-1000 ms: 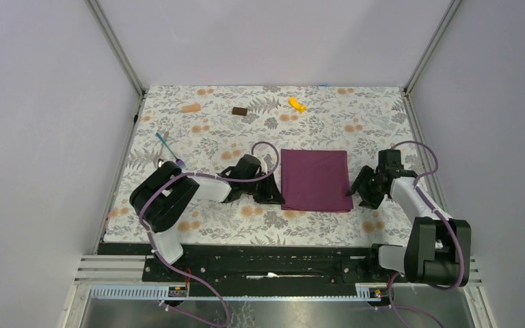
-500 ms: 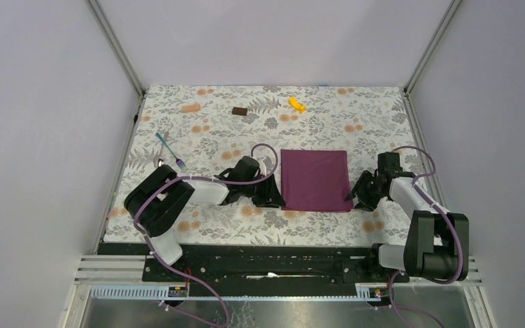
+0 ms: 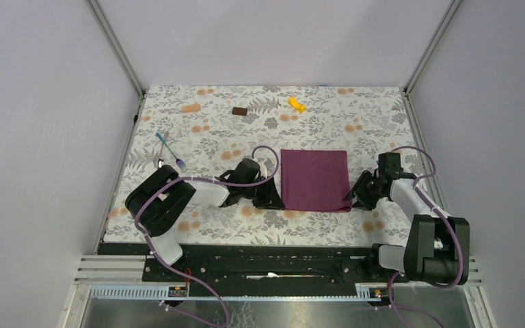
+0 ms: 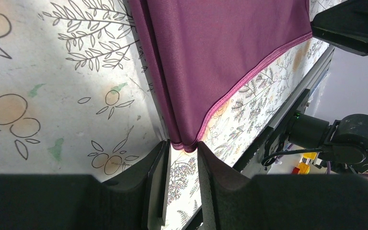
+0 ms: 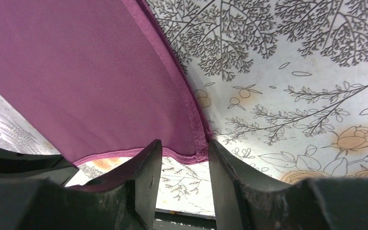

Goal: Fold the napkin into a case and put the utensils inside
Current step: Pick up the top corner of the square-folded napkin from the folded napkin.

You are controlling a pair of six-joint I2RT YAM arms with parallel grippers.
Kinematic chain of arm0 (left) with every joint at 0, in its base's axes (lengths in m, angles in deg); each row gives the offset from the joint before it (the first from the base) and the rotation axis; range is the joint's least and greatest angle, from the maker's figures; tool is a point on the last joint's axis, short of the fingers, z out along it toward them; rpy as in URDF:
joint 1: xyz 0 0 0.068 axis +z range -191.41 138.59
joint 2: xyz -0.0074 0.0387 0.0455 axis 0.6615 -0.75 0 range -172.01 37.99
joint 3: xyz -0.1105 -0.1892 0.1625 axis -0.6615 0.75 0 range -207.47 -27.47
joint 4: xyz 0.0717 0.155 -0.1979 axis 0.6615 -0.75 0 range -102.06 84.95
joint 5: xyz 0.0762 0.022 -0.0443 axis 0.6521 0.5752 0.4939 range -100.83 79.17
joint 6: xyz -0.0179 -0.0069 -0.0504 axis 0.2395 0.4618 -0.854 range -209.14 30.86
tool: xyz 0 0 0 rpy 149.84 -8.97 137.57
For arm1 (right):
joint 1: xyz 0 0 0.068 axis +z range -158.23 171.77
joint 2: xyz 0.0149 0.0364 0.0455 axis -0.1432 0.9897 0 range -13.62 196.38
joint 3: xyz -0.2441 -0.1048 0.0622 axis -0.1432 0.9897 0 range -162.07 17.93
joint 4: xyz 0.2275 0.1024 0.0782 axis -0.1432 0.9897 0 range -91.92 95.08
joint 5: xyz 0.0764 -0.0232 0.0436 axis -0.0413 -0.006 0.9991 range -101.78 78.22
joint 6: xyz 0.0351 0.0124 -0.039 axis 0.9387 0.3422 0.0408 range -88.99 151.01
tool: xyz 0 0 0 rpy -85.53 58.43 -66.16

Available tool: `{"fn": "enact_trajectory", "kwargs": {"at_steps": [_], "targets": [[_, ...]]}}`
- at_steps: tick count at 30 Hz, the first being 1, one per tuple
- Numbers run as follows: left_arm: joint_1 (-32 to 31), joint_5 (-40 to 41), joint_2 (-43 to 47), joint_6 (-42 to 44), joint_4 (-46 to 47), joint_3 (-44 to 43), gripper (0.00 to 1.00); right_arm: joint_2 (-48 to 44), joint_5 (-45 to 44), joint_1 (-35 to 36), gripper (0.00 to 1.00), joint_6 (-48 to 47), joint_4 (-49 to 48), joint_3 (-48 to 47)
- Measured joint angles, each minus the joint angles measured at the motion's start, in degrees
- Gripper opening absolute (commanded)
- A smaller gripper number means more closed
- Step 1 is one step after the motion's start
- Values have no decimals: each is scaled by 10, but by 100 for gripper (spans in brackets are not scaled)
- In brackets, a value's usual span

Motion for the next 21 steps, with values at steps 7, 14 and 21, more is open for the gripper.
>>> {"fn": "enact_trajectory", "kwargs": {"at_steps": [7, 14, 21], "targets": [[0, 0, 0, 0, 3, 2, 31, -48, 17, 0, 48, 9, 7, 3], [0, 0, -1, 0, 3, 2, 30, -66, 26, 0, 47, 15, 7, 5], [-2, 0, -1, -1, 4, 3, 30, -66, 25, 0, 26, 19, 7, 17]]}}
